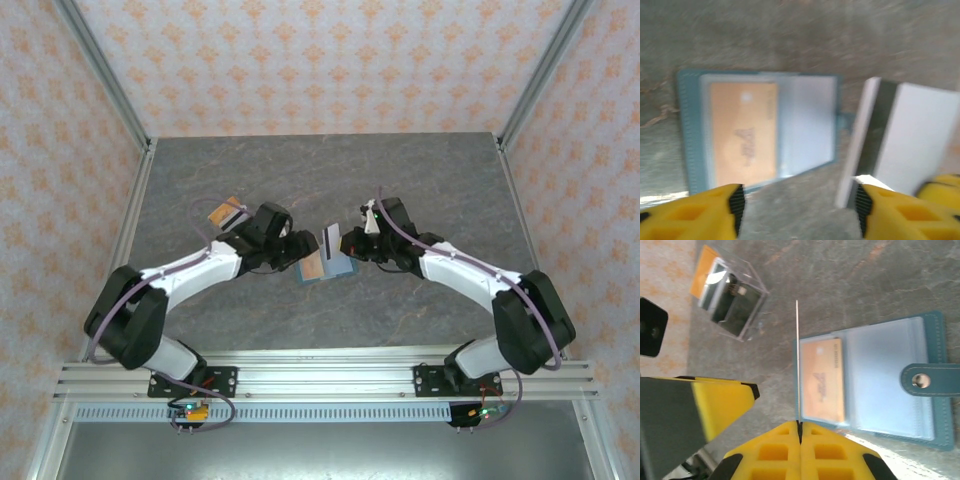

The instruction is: Take the credit cards out of the card holder

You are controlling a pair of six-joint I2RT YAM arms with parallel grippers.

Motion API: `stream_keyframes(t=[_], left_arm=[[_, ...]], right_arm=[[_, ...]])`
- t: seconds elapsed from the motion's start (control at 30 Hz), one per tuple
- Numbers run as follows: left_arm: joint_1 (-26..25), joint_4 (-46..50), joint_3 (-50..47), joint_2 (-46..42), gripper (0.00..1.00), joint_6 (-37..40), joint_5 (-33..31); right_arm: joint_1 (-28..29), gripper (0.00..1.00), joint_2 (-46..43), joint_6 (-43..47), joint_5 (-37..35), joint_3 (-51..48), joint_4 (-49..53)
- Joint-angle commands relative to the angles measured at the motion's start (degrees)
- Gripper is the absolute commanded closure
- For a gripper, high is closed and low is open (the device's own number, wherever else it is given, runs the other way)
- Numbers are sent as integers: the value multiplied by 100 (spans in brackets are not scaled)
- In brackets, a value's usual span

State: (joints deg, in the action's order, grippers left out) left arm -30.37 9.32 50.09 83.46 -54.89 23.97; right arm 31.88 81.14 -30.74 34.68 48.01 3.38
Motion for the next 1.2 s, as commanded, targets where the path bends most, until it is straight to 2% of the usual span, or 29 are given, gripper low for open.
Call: stream_keyframes(t=[0.0,0.07,0.17,0.3,0.4,0.7,0.83,0.87,0.93,1.07,1.17], left_arm=[[166,-739,-301,-430,29,-466,236],[261,-1342,-535,-602,22,-785,466],[291,-2044,-667,-689,17,-1049,739],[296,-2579,-659,-656,17,-1237,953],[294,-2995,-671,-572,21,-1447,1058],[333,-3533,-692,-479,67,-1801,1135],[377,-3343,-691,-532,96,-1697,1098],[382,-3145,-670,-569,100,-1631,1056],[400,-2649,-564,-700,100,-1307,949],[489,-449,41,-1074,100,-59,294],[700,1002,588,-1186,100,913,-191]], right_arm=[[-114,100,-263,-475,545,-86,-561],[-273,100,-309,-1006,997,-180,-1126],[-380,100,-308,-1632,1431,-226,-1805],[-384,100,-319,-1958,1619,-148,-2095],[-391,100,-326,-2213,1786,-127,-2374],[-393,100,-292,-2229,1973,-31,-2228],[-389,100,-249,-1934,1882,56,-1770],[-392,95,-212,-1716,1864,165,-1472],[-392,81,-165,-1184,1618,379,-648],[-391,44,-179,-149,748,656,607],[-393,25,-204,374,205,745,1107]])
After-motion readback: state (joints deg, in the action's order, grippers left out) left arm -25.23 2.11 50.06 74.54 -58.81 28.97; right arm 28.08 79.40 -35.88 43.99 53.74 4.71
